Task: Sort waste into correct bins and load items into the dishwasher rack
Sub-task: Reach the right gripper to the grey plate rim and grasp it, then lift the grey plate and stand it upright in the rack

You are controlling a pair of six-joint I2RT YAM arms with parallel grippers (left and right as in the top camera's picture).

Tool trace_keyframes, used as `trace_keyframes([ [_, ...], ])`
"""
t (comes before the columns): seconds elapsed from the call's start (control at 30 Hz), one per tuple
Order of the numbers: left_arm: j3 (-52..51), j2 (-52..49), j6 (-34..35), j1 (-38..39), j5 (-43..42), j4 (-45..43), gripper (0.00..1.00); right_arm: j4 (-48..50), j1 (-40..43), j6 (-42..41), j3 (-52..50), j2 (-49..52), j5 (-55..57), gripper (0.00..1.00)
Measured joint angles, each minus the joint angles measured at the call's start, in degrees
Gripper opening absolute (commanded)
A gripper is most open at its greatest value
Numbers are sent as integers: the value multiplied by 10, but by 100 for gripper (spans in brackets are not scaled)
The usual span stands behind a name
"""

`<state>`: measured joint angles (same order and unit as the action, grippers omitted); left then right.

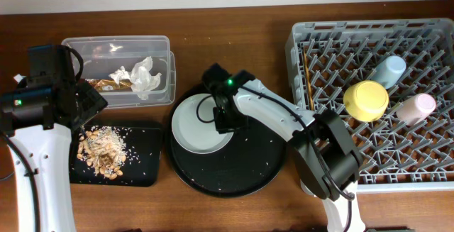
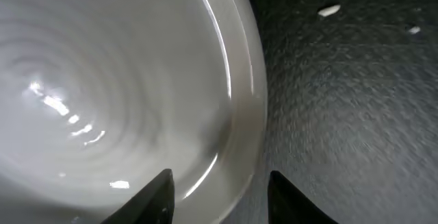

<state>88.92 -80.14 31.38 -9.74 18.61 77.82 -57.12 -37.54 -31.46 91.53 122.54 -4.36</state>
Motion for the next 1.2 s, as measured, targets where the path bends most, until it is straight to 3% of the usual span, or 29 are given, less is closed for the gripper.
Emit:
trace_keyframes([
  [0.1,0,0,0,0,0,0,99,26,0,-17,-30,0,-2,24],
  [0.17,0,0,0,0,0,0,100,30,0,-26,-30,0,-6,19],
  [0.23,0,0,0,0,0,0,100,30,0,-30,-30,0,-13,4],
  [0.4,0,0,0,0,0,0,100,-3,4,-38,-21,-2,-43,4],
  [0.5,0,0,0,0,0,-1,100,-112,29,-35,38,2,-50,4],
  [0.63,0,0,0,0,0,0,100,-226,122,10,178,-12,-45,4],
  [0.67,0,0,0,0,0,0,100,-269,174,44,252,-55,-9,4],
  [0.77,0,0,0,0,0,0,100,-352,199,54,321,-61,75,4],
  [0.9,0,0,0,0,0,0,100,-352,335,57,367,-80,269,4],
  [1.2,0,0,0,0,0,0,100,-257,429,43,360,-79,363,4],
])
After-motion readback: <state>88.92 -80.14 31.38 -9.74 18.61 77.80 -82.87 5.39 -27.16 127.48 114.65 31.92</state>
